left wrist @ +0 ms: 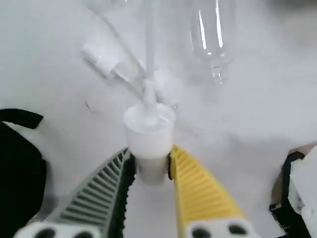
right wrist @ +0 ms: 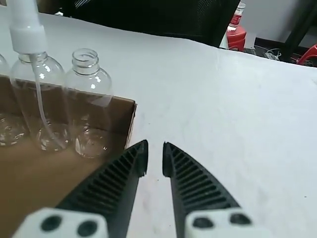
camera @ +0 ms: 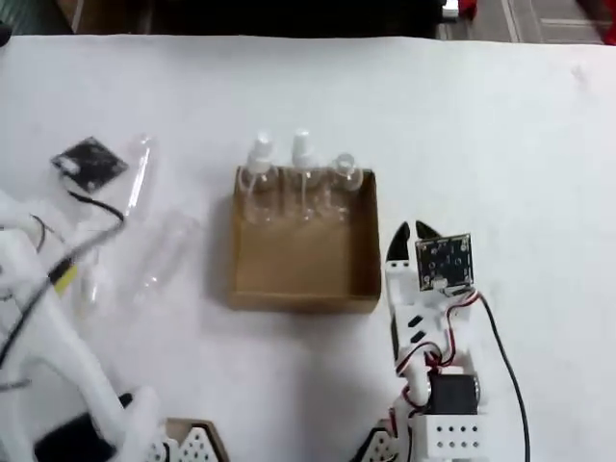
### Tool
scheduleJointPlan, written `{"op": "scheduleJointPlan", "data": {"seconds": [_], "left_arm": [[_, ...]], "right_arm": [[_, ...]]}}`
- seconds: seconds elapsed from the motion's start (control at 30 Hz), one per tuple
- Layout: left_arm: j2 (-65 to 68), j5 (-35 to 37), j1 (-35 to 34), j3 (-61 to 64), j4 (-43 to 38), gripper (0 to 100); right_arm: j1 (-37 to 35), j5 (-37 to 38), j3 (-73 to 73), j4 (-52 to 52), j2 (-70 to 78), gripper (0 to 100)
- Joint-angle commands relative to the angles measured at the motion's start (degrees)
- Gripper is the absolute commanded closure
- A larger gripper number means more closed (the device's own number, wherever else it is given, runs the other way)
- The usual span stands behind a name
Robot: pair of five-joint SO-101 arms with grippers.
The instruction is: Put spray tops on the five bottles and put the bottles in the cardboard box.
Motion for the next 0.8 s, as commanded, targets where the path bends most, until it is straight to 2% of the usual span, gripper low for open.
{"op": "scheduleJointPlan", "data": {"seconds": [0.0,0.23,0.4,0.47,0.6,0.67,0.77], "left_arm": [[-9.9,-1.3,4.3,-3.3,2.5,98],[-26.1,-1.2,13.0,4.1,2.4,98],[-38.3,0.8,18.9,10.8,0.7,98],[-42.7,7.2,20.9,13.6,-3.2,98],[-50.9,24.7,25.5,21.0,-11.9,98],[-55.4,31.5,29.5,24.4,-13.8,98],[-62.5,38.9,38.6,28.5,-16.1,98]], "right_arm": [[-0.3,0.2,-0.6,-1.6,-0.7,96.1],[0.1,0.2,-2.5,-0.6,-1.5,96.1],[-0.2,-0.1,-9.0,8.7,-3.8,96.4],[-0.2,-2.8,-13.7,13.4,-3.6,96.4],[0.0,-11.8,-24.5,24.6,-3.6,96.4],[-0.2,-12.2,-28.2,28.4,-3.6,96.4],[-0.4,-11.3,-28.9,28.7,-3.6,96.4]]}}
